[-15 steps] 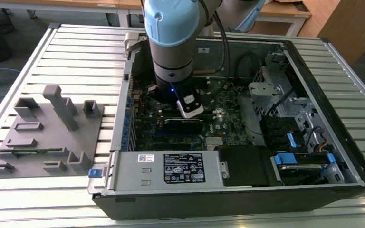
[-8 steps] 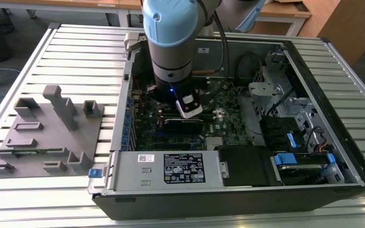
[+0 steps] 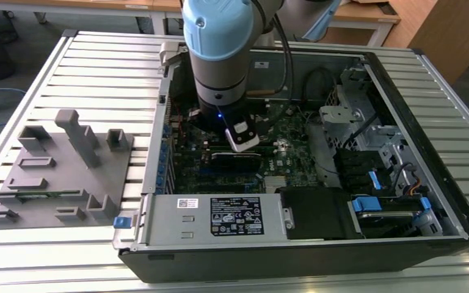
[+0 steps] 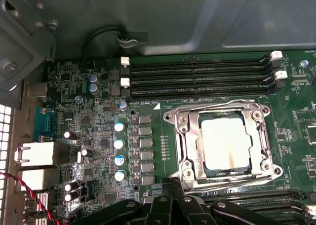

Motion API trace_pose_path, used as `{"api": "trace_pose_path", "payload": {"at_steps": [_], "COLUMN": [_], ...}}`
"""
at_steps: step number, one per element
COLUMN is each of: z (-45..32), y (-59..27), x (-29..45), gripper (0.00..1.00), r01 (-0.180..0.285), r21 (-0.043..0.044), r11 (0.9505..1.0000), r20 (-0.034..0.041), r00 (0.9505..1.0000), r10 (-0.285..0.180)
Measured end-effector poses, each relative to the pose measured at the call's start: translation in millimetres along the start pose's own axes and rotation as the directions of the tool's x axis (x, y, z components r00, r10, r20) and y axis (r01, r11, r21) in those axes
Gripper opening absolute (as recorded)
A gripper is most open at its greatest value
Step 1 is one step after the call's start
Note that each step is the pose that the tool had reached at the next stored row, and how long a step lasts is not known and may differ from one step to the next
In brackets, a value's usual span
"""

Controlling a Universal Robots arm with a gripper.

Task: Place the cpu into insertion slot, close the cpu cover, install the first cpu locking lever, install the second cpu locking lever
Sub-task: 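Install the second cpu locking lever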

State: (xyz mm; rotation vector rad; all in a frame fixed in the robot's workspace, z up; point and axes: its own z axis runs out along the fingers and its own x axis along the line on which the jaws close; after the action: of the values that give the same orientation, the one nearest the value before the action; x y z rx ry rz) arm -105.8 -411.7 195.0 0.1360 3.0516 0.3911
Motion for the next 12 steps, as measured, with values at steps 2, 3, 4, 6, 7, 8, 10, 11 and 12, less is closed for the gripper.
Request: {"api": "trace_pose_path", "payload": {"at_steps": [2, 3, 4, 6, 7, 8, 10, 11, 12], "z": [0.5, 0.8, 0.9, 1.3, 1.6, 2.0, 2.5, 2.8, 3.0], "y": [1.3, 1.8, 2.0, 2.2, 2.2, 2.2, 2.2, 2.3, 2.2], "x": [0.0, 0.1, 0.1, 0.1, 0.2, 0.2, 0.3, 0.3, 0.3], "gripper": [0.11, 0.11, 0.11, 0.11, 0.11, 0.11, 0.11, 0.11, 0.11], "r01": [0.0, 0.0, 0.0, 0.0, 0.0, 0.0, 0.0, 0.0, 0.0], "r21": [-0.0001, -0.0002, -0.0003, 0.0, -0.0001, -0.0001, 0.0, 0.0, 0.0], "r11": [1.0, 1.0, 1.0, 1.0, 1.0, 1.0, 1.0, 1.0, 1.0], "r20": [0.0001, 0.0002, 0.0002, 0.0, 0.0, 0.0001, 0.0001, 0.0001, 0.0001], "r00": [1.0, 1.0, 1.0, 1.0, 1.0, 1.0, 1.0, 1.0, 1.0], "r10": [0.0, 0.0, 0.0, 0.0, 0.0, 0.0, 0.0, 0.0, 0.0]}}
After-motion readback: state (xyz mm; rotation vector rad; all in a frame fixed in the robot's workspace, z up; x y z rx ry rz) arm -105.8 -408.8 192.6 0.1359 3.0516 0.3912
